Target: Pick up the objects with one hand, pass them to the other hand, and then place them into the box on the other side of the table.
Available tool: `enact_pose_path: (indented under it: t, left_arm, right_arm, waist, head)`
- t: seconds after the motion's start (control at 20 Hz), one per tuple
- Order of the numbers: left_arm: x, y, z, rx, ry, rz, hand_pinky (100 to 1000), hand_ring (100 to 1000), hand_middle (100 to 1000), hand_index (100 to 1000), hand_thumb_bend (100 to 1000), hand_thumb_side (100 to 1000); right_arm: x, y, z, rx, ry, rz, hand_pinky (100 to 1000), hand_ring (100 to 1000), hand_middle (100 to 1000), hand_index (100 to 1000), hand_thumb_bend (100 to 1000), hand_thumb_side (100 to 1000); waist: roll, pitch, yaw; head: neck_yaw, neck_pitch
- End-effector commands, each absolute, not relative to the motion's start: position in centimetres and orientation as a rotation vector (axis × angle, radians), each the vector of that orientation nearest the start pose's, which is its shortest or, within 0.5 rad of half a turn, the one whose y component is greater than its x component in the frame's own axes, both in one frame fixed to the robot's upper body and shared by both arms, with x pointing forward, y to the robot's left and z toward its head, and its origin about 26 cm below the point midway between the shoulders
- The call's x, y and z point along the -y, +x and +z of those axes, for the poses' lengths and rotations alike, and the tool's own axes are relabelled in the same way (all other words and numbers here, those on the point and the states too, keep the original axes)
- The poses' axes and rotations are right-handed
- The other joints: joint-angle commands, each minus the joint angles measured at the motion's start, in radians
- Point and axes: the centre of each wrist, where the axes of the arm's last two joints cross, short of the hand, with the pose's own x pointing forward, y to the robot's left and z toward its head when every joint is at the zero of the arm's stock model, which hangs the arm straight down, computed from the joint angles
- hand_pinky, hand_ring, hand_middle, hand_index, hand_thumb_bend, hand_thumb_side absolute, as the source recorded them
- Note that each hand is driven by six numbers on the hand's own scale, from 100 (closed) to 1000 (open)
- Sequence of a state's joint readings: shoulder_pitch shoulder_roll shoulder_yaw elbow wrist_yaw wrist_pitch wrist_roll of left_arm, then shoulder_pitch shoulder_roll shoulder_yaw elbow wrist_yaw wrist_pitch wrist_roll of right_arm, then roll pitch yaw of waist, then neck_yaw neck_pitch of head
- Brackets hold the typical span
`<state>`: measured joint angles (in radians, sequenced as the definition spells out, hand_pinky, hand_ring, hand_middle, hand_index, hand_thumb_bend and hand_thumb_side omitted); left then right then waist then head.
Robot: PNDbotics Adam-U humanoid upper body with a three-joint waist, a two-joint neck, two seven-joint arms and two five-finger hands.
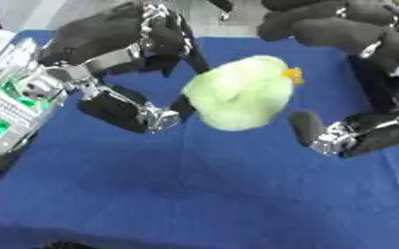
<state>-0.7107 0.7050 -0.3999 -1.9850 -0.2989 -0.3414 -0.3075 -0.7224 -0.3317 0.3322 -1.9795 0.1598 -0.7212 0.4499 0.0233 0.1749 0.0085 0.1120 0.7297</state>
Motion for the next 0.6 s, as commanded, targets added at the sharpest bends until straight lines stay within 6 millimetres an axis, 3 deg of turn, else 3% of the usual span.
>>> enact_pose_path:
  t: [0.05,0.6]
  left_arm:
    - [-19.07,30.1,29.53,-2.516,-0.349,1.908,668,331,100,367,100,220]
    - [-18.85,30.08,29.58,-2.515,-0.339,1.8,667,335,100,371,100,197]
  right_arm:
    - [13.67,29.62,29.14,-2.38,-0.187,-1.429,914,1000,896,1000,100,100]
    - [13.64,29.61,29.11,-2.407,-0.306,-1.489,977,1000,867,1000,100,100]
  waist:
    - [0.001,-0.022,0.003]
    - [-0.001,-0.023,0.006]
  head:
    - [-0.004,0.006]
    - [-0.01,0.008]
